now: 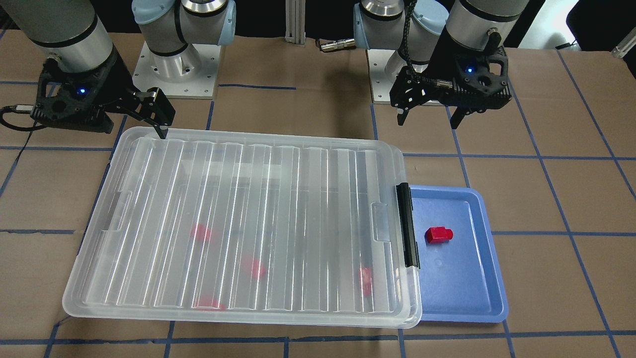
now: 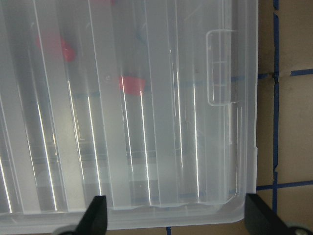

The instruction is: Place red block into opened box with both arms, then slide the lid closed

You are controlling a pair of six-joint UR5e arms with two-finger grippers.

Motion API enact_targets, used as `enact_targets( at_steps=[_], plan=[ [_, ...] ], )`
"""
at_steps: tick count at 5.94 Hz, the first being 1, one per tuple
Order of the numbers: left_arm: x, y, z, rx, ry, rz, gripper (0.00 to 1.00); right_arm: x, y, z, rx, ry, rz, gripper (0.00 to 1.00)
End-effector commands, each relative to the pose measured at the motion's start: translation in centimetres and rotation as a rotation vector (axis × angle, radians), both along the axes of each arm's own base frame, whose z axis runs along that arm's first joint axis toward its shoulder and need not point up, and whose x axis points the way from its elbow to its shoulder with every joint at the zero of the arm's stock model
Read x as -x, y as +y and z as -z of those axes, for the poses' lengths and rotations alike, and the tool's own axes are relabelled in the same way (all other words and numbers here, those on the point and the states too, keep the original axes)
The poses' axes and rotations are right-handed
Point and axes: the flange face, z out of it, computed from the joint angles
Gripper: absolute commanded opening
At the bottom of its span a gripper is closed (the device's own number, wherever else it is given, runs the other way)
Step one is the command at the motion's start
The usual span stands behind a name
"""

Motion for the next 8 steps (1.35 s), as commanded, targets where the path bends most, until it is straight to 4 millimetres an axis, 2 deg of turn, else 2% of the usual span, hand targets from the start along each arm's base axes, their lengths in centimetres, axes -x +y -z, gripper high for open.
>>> enact_targets(
  at_steps=[1,2,3,4,6,7,8],
  plan=[
    [-0.3,-0.1,0.5,0.0,0.0,0.232,0.99,1.8,-1.4,1.2,-0.007,0.009,-0.036,1.0],
    [-0.6,-0.3,1.1,-0.006,-0.005,0.352,0.99,5.8,-2.9,2.9,-0.035,-0.003,-0.023,1.0],
    [-0.7,-0.4,1.8,-0.012,-0.01,0.537,0.99,9.3,-3.5,4.3,-0.057,-0.015,-0.024,1.0],
    [-0.8,-0.8,2.5,-0.011,-0.013,0.709,0.99,11.0,-3.9,6.3,-0.053,-0.016,-0.012,1.0],
    [-4.4,-2.0,2.8,0.007,-0.013,0.994,0.99,12.8,-3.2,11.1,-0.023,-0.01,-0.019,1.0],
    [-5.5,-2.3,3.0,0.006,-0.02,1.19,0.99,12.6,-2.6,12.3,-0.037,-0.023,-0.012,1.0],
    [-7.2,-2.6,3.1,0.007,-0.022,1.31,0.99,12.5,-2.4,13.2,-0.053,-0.028,-0.015,1.0]
  ],
)
